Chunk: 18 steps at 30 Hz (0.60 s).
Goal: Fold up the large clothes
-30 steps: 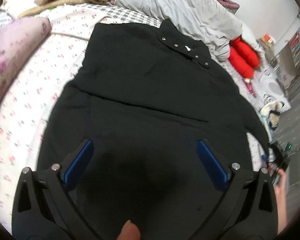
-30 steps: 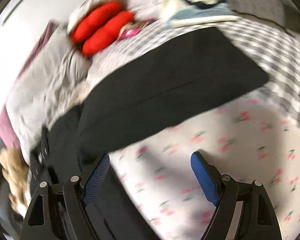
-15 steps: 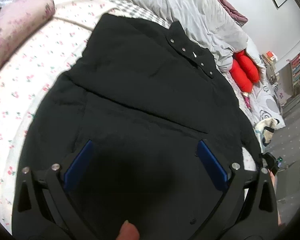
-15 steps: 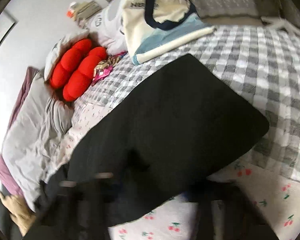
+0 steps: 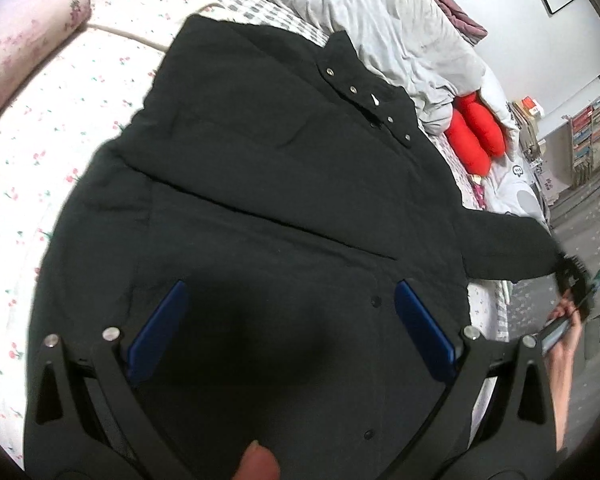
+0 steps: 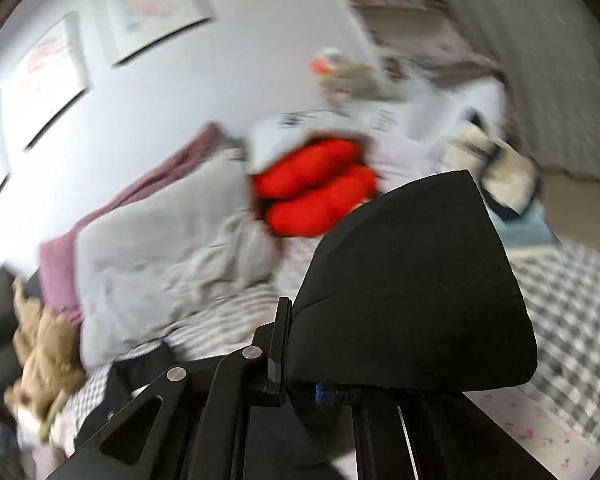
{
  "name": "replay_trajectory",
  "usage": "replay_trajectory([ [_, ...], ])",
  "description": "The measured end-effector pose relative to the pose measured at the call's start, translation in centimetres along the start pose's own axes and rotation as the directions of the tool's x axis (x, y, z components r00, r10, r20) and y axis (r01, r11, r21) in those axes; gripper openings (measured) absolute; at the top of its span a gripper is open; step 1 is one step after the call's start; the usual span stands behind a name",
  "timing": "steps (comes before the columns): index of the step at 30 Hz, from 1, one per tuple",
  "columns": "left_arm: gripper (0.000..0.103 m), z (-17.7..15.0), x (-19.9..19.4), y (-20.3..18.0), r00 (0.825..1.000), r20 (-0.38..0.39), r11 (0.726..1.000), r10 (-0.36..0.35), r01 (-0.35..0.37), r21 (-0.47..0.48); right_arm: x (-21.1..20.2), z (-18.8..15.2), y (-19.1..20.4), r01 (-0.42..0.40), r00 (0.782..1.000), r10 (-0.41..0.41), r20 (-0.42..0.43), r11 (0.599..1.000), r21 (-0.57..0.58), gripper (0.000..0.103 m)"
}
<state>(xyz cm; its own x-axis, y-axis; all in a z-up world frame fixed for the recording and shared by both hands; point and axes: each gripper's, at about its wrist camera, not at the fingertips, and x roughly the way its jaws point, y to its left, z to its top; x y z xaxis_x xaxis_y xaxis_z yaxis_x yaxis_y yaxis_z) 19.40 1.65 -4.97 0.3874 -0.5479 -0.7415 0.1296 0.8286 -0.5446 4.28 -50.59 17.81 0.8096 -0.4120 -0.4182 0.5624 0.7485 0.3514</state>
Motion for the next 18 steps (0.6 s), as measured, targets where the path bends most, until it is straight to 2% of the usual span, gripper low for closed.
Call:
replay_trajectory([
  [3,0.102,0.3,-0.5,-0.1,0.998,0.022,0.998,0.052,-0.053,0.036,-0.7,-1.0,6.0,-0.099,0.995,0.098,-0.015,0.99,-0.105,0.008],
  [6,0.102,0.5,-0.6,-0.4,0.996,0.04,0.994,0.079,-0.082,0.068,-0.4,-3.3,10.9,-0.196,0.98,0.186,-0.075,0.966,-0.168,0.008],
  [9,0.102,0.6,-0.4,-0.6,0.995,0.039,0.992,0.094,-0.097,0.08,1.1,-7.1,14.9,-0.281,0.954,0.248,-0.171,0.937,-0.206,0.008],
  [13,0.102,0.7,-0.1,-0.6,0.995,0.027,0.992,0.096,-0.098,0.085,3.9,-13.0,18.7,-0.343,0.914,0.259,-0.312,0.905,-0.251,0.009],
  [15,0.102,0.7,0.0,-0.6,0.995,0.025,0.991,0.099,-0.101,0.085,6.0,-16.4,20.1,-0.359,0.887,0.238,-0.395,0.894,-0.267,0.012],
  [17,0.102,0.8,-0.1,-0.5,0.994,0.026,0.991,0.105,-0.107,0.085,8.2,-20.1,20.7,-0.382,0.836,0.221,-0.503,0.892,-0.243,0.019],
  [18,0.102,0.9,-0.1,-0.2,0.994,0.028,0.99,0.109,-0.111,0.083,8.9,-21.6,20.6,-0.398,0.803,0.225,-0.551,0.891,-0.217,0.021],
])
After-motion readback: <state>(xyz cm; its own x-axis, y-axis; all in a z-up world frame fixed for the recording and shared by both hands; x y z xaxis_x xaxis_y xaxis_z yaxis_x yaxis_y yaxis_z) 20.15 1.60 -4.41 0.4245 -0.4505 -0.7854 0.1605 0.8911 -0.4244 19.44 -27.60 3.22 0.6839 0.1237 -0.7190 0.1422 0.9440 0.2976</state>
